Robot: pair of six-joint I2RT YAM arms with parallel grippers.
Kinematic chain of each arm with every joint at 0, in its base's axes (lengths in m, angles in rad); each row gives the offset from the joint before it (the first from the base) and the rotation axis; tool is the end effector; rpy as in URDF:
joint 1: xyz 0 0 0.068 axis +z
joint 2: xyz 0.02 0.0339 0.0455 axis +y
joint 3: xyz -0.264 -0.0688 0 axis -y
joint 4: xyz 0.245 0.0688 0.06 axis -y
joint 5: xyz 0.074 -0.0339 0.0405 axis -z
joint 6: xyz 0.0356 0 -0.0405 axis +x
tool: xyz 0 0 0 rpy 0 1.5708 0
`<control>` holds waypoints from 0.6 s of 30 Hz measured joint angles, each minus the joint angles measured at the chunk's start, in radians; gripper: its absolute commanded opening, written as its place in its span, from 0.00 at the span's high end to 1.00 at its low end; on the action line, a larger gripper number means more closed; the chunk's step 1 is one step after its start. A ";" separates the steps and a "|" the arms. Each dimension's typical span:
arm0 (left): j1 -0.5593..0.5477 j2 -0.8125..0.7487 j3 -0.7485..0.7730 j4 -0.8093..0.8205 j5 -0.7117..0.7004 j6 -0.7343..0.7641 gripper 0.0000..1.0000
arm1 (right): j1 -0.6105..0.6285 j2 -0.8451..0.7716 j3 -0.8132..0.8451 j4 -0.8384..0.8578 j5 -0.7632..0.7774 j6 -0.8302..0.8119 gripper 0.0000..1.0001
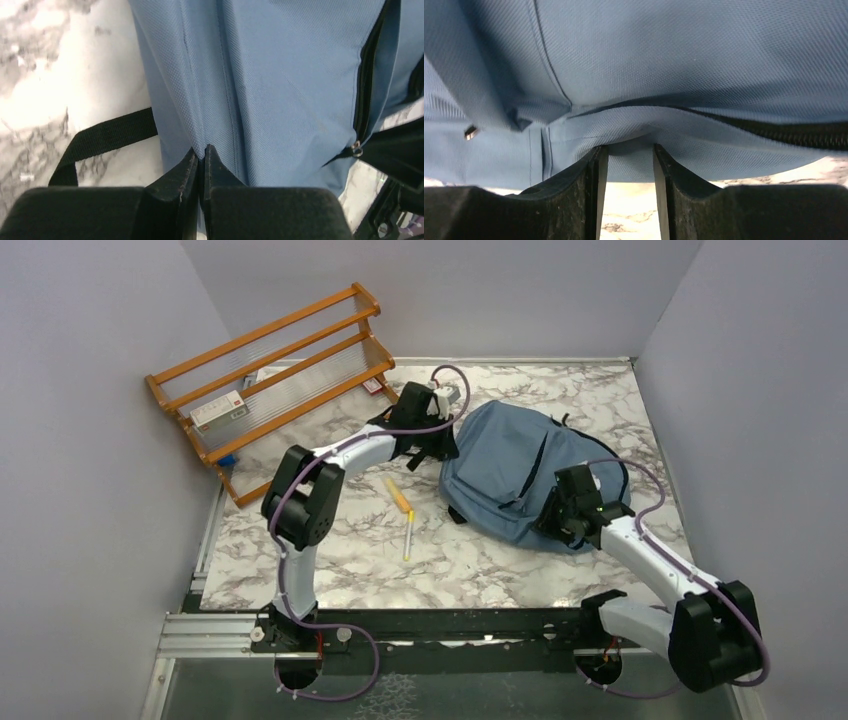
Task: Pack the student bag
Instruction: Adjust the student bag at the center of the board.
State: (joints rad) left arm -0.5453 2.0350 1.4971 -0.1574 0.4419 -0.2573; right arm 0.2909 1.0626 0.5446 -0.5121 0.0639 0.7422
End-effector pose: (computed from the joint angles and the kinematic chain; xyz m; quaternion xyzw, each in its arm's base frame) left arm 0.3861 -0.2521 0.2075 0.2188 0.8612 -0.3443 0.3032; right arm 0.1831 0.0525 0.1811 0.2238 0.9369 0.1051 0.2473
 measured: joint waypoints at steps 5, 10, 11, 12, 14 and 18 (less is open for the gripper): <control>0.003 -0.135 -0.188 0.051 -0.005 -0.039 0.94 | 0.000 0.097 0.063 0.011 0.061 -0.038 0.58; -0.006 -0.232 -0.319 0.090 -0.014 -0.082 0.93 | -0.011 0.160 0.148 0.013 0.120 -0.096 0.58; -0.012 -0.251 -0.344 0.100 -0.017 -0.095 0.89 | -0.014 0.162 0.163 0.016 0.132 -0.108 0.58; -0.018 -0.270 -0.371 0.113 -0.020 -0.108 0.86 | -0.019 0.162 0.179 0.021 0.138 -0.116 0.58; -0.036 -0.313 -0.432 0.135 -0.023 -0.141 0.84 | -0.024 0.162 0.215 0.021 0.151 -0.140 0.58; -0.073 -0.368 -0.519 0.188 -0.024 -0.192 0.76 | -0.027 0.152 0.290 0.002 0.158 -0.177 0.58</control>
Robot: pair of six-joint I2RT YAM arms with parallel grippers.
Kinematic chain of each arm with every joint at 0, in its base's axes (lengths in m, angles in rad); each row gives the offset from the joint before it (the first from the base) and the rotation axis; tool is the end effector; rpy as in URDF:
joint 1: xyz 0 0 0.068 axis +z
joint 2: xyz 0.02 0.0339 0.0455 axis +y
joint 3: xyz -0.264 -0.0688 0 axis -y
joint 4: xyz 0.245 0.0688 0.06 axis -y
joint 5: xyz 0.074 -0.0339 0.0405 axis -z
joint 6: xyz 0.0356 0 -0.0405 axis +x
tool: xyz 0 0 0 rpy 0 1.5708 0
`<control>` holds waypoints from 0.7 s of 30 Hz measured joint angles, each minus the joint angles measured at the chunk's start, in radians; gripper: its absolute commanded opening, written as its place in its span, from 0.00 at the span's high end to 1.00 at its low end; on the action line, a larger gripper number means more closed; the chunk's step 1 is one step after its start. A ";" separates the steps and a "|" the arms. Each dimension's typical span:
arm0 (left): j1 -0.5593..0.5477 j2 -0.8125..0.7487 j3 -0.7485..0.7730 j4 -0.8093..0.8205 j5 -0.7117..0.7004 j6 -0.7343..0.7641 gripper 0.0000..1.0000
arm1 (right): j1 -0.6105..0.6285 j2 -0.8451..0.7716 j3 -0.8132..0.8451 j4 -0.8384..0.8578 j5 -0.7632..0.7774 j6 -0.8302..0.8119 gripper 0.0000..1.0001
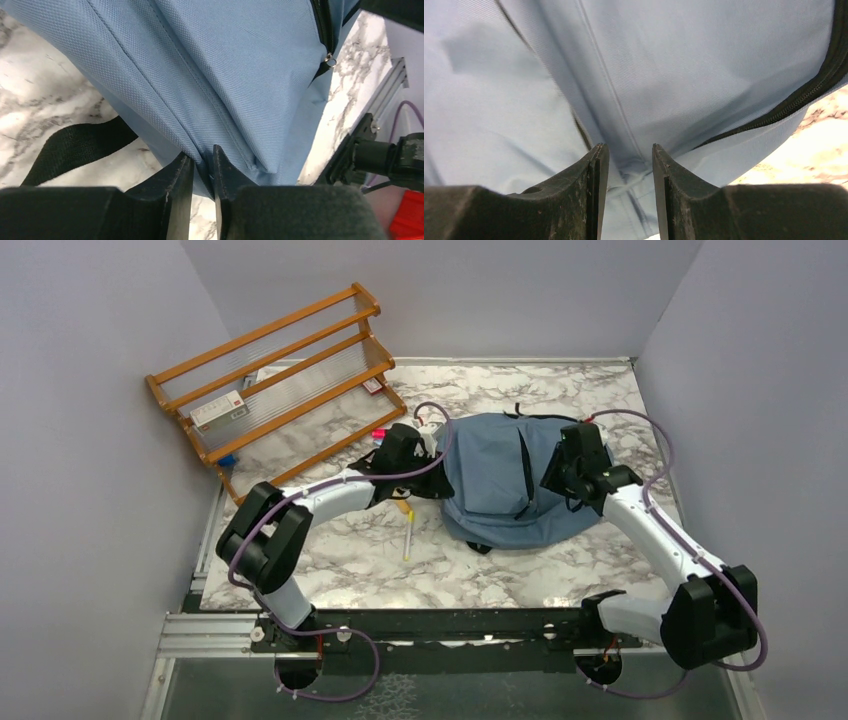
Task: Pack the student bag
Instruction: Adjust the student bag at the center of the board.
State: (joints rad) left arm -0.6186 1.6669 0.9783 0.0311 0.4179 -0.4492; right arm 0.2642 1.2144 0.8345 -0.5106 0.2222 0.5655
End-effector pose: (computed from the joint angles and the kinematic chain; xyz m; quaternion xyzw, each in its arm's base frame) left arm 0.2824 -0.2188 0.2018 0.1654 0.8671 -0.3798 0.2766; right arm 0.2396 0.0567 0.2413 0.1772 0.9207 0.0380 0.3456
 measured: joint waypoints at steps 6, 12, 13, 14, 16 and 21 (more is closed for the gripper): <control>-0.012 -0.022 -0.029 0.026 -0.001 -0.032 0.66 | 0.000 -0.076 0.070 -0.032 -0.115 -0.063 0.58; -0.012 -0.029 0.014 -0.009 -0.027 -0.024 0.52 | 0.000 -0.075 0.085 -0.007 -0.332 -0.123 0.54; -0.012 -0.030 0.021 -0.013 -0.030 -0.023 0.48 | 0.000 -0.063 0.088 -0.006 -0.358 -0.130 0.54; -0.012 -0.031 0.027 -0.019 -0.034 -0.021 0.45 | 0.000 -0.046 0.094 -0.005 -0.379 -0.137 0.53; -0.012 -0.038 0.029 -0.023 -0.044 -0.018 0.39 | 0.000 -0.005 0.107 0.008 -0.405 -0.148 0.53; -0.012 -0.082 0.029 -0.037 -0.085 -0.013 0.18 | 0.000 0.114 0.153 0.028 -0.413 -0.166 0.52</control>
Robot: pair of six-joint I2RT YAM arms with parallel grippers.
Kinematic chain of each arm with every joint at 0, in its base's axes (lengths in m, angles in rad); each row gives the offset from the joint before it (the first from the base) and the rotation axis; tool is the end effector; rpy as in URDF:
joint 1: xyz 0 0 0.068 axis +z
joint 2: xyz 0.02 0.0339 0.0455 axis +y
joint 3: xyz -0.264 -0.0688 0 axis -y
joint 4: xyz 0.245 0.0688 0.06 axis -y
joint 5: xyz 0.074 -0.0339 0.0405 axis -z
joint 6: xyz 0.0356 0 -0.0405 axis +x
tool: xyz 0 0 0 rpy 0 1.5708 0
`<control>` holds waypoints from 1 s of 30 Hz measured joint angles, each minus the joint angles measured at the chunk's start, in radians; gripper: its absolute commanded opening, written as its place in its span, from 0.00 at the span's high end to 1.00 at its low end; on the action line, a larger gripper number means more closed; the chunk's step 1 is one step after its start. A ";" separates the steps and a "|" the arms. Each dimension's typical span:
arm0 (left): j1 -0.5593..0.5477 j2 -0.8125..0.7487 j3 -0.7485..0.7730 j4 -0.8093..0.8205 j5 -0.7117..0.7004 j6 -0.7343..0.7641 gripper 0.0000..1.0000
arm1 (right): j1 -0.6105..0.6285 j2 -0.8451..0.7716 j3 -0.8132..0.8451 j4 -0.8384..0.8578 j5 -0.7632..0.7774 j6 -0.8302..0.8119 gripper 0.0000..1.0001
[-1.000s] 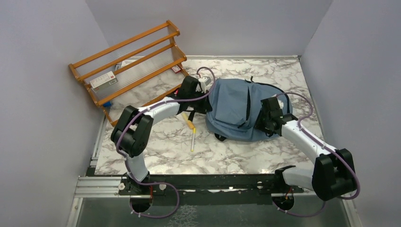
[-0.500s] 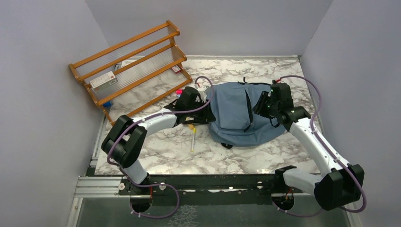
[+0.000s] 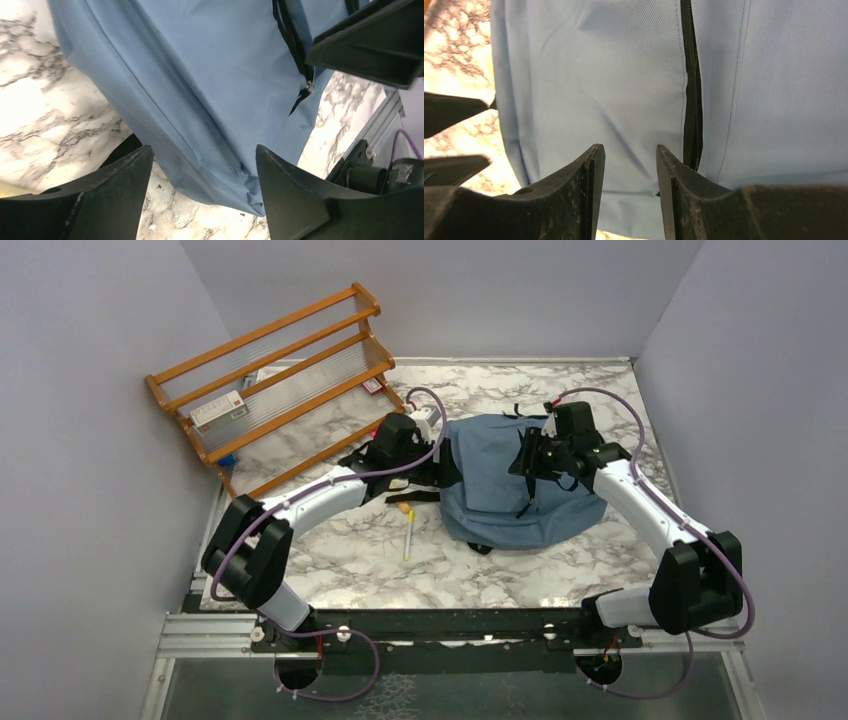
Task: Pack the student bag
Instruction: Adjust the student bag at the center of the board.
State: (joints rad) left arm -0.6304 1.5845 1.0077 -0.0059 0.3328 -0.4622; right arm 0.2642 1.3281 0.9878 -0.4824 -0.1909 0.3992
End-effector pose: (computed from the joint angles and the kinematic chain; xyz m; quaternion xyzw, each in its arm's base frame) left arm 0.2772 -0.2166 0.2349 0.1512 0.8586 -0.3676 0.3238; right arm 0.2701 0.0801 0.2647 0.0278 0.9269 0.2023 0.3150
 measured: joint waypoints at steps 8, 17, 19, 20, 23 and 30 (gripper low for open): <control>0.002 -0.152 0.000 -0.035 -0.160 -0.002 0.01 | 0.000 0.123 0.042 0.022 0.029 -0.013 0.43; 0.016 -0.209 -0.013 -0.021 -0.237 -0.017 0.01 | -0.003 0.170 0.042 0.052 0.079 -0.016 0.40; 0.016 -0.209 -0.024 -0.018 -0.237 -0.022 0.01 | -0.003 0.183 0.042 0.068 0.079 -0.016 0.40; 0.016 -0.209 -0.029 -0.019 -0.237 -0.024 0.01 | -0.003 0.193 0.047 0.071 0.079 -0.016 0.40; 0.016 -0.209 -0.040 -0.019 -0.236 -0.028 0.01 | -0.003 0.229 0.076 0.080 0.079 -0.018 0.40; 0.016 -0.243 -0.061 -0.020 -0.237 -0.027 0.01 | -0.005 0.303 0.163 0.093 0.101 -0.034 0.39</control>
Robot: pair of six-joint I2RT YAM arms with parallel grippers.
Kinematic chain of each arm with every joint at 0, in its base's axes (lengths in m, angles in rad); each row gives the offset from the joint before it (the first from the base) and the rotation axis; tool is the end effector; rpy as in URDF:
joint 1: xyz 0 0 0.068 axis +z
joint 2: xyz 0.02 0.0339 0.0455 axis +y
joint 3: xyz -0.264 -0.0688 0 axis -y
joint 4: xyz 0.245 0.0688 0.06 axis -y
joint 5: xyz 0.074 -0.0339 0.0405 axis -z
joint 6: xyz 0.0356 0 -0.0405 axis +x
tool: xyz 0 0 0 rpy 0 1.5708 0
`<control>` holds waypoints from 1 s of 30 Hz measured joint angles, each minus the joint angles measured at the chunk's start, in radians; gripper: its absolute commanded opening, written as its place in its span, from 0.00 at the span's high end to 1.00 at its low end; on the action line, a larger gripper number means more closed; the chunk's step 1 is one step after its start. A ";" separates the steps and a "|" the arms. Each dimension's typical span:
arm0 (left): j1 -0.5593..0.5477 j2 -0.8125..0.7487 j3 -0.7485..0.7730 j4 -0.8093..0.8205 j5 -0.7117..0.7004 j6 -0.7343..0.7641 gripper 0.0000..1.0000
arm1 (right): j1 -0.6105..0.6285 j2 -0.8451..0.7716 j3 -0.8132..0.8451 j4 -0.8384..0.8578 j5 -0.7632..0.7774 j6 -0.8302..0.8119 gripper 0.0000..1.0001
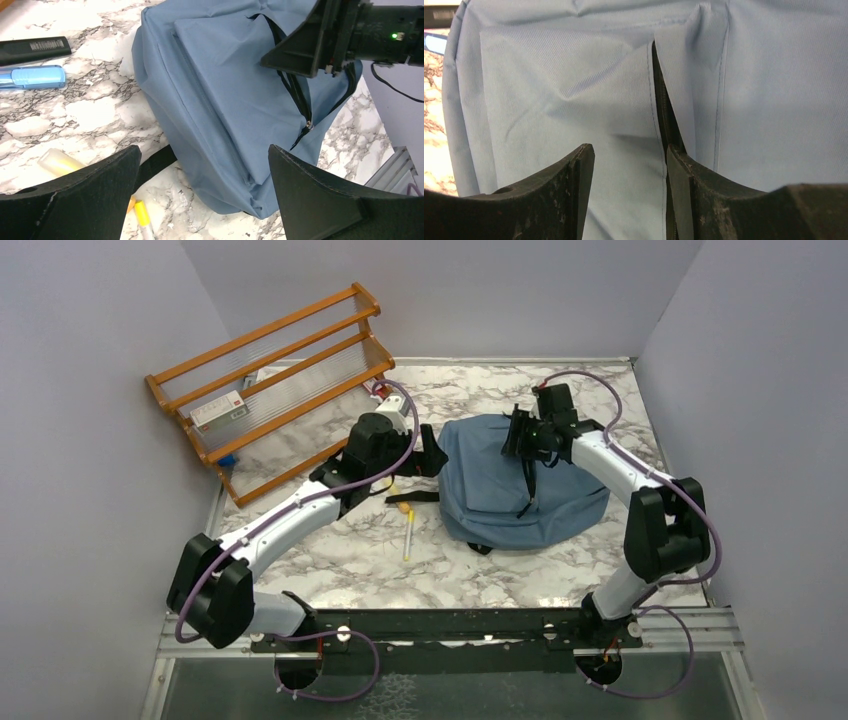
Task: Pack the student bag
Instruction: Adjust the student bag at the center of the board.
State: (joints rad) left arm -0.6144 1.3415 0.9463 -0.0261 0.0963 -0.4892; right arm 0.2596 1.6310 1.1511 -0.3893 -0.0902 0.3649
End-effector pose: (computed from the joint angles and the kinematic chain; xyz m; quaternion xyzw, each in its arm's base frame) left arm 0.2506 -0.1810 0.2869 0.0786 0.8351 -0.3191 0.4412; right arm 0.3390 0.0933 0.2335 0.0339 0.9377 0.1458 0.3137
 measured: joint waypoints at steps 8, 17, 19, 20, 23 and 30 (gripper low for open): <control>0.000 -0.030 -0.014 -0.006 0.000 0.000 0.01 | 0.000 0.073 0.083 -0.002 0.042 -0.038 0.39; 0.000 -0.032 -0.041 -0.016 0.004 0.000 0.01 | 0.000 0.110 0.125 -0.009 0.100 -0.080 0.38; 0.000 -0.032 -0.041 -0.016 0.005 0.000 0.01 | 0.000 0.115 0.125 -0.009 0.096 -0.091 0.39; 0.000 -0.032 -0.041 -0.017 0.007 0.000 0.01 | 0.000 0.118 0.125 -0.008 0.087 -0.095 0.39; 0.000 -0.031 -0.041 -0.017 0.011 0.000 0.01 | 0.000 0.131 0.125 -0.008 0.039 -0.108 0.39; 0.000 -0.031 -0.043 -0.016 0.023 -0.001 0.01 | 0.000 0.143 0.125 -0.005 -0.069 -0.123 0.43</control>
State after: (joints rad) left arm -0.6144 1.3102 0.9035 -0.0425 0.1192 -0.4900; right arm 0.2596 1.7737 1.2762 -0.3943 -0.1593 0.2417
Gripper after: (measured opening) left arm 0.986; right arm 0.588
